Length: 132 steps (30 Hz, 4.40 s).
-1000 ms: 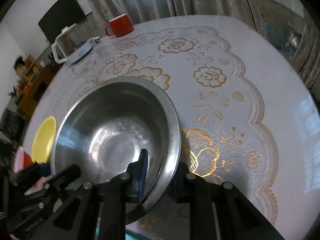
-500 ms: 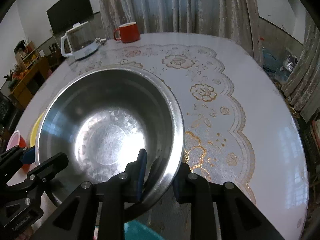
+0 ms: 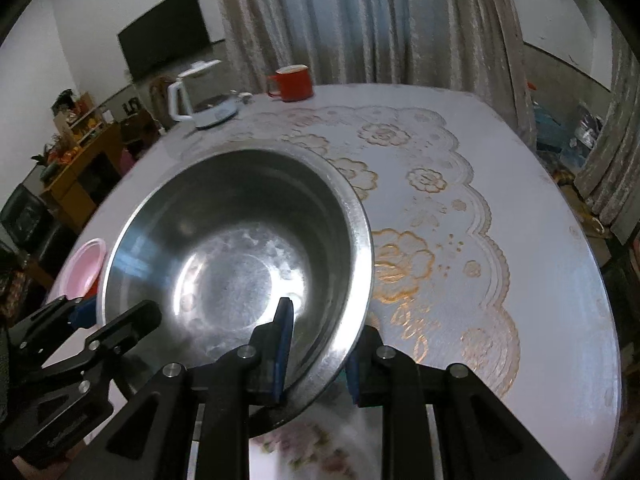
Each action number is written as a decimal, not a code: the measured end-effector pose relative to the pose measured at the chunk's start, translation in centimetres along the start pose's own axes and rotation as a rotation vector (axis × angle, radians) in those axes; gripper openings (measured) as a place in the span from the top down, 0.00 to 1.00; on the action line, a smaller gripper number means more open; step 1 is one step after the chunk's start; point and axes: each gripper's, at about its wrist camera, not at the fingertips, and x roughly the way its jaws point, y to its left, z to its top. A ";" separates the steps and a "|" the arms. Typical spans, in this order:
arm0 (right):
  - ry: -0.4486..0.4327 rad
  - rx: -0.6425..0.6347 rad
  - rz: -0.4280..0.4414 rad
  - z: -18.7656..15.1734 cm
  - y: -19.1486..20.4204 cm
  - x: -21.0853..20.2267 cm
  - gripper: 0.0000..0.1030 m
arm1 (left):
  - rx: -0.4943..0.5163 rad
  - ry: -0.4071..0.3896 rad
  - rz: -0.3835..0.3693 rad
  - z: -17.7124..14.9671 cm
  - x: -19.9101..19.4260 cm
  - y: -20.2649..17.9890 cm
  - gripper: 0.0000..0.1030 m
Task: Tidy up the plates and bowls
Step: 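Lift the steel bowl with both grippers and carry it across the table, then lower the steel bowl onto the table and open both grippers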
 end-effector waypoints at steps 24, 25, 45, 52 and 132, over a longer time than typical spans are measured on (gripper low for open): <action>-0.012 -0.039 0.156 -6.7 9.7 -3.7 0.78 | -0.075 -0.043 0.130 -7.7 -9.1 5.0 0.61; -0.011 -0.040 0.159 -6.9 10.0 -3.8 0.78 | -0.076 -0.043 0.136 -8.2 -9.4 5.2 0.61; 0.080 -0.068 0.246 -10.4 14.7 -1.9 0.75 | -0.130 -0.001 0.196 -12.5 -11.4 8.2 0.61; 0.131 -0.084 0.258 -11.0 15.7 -0.2 0.74 | -0.162 0.034 0.208 -13.6 -10.4 9.3 0.61; 0.065 0.006 0.263 -9.0 11.4 -2.5 0.71 | -0.152 0.039 0.290 -11.4 -10.8 9.9 0.25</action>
